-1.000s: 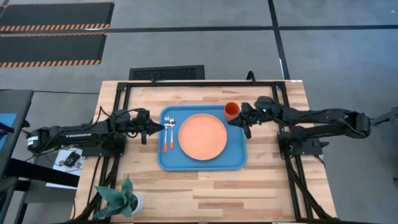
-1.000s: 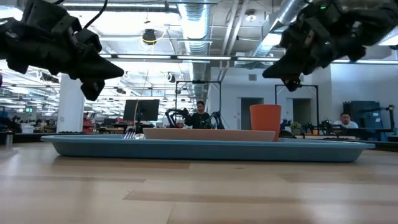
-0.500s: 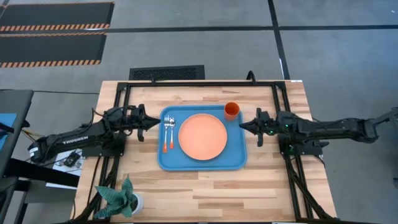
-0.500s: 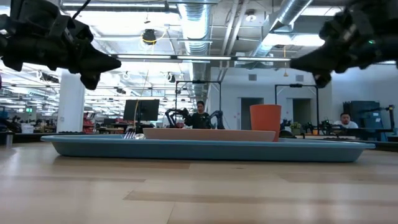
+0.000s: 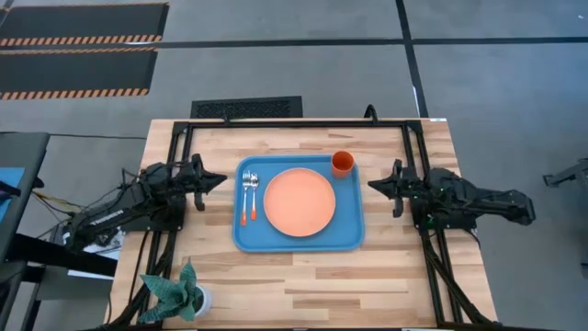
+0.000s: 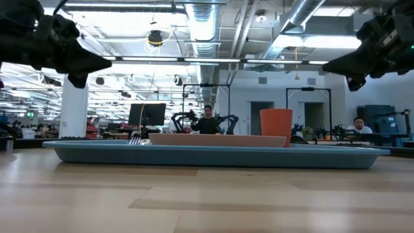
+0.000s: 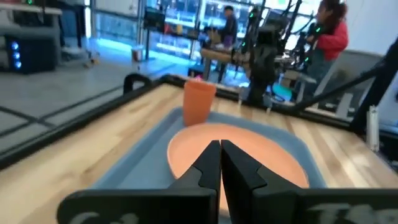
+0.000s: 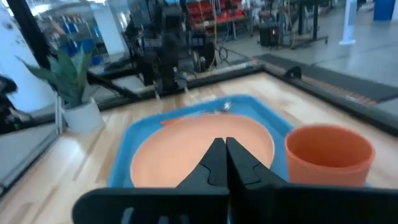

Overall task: Pick and place plate/cup/fork/spoon on tray
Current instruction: Return to Home Position

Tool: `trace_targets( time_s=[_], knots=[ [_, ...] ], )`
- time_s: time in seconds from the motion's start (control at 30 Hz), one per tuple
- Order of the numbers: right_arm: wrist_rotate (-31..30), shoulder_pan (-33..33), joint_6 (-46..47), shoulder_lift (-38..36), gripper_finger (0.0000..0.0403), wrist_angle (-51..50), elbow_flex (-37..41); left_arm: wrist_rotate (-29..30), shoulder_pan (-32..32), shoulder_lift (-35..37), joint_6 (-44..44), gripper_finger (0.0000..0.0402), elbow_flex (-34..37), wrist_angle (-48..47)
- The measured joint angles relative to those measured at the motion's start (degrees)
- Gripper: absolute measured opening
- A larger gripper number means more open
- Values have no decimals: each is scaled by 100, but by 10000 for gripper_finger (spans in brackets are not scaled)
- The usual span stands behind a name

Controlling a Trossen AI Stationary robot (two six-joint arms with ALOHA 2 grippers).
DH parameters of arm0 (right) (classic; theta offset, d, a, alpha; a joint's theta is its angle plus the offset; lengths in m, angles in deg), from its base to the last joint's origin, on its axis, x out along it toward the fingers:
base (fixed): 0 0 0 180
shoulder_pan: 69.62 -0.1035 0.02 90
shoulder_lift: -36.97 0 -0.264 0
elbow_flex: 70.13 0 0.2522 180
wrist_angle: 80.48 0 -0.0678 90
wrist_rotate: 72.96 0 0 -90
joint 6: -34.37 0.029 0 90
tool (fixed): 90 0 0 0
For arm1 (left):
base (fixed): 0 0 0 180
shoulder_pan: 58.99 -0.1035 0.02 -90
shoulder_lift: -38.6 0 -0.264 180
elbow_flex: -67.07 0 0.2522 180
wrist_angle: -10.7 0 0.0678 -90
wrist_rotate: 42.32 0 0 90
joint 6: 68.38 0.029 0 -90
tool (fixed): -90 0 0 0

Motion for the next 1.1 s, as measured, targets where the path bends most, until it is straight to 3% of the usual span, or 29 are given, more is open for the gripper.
trace_targets(
  time_s=[0.27, 0.33, 0.53, 0.8, 1.1],
  knots=[
    [-37, -11, -114, -8, 3, 465, 242, 377, 173, -50, 97, 0, 336, 1015],
    [24, -31, -82, -8, 3, 923, 427, 657, 252, -46, 116, 0, 336, 978],
    [5, -54, -261, -6, 10, 927, 433, 904, 534, -35, 296, 0, 340, 919],
    [48, -55, -258, 139, 43, 870, 437, 1034, 635, -78, 262, 0, 344, 909],
    [48, -55, -269, 136, 47, 887, 442, 1104, 635, -78, 307, 0, 353, 907]
  ],
)
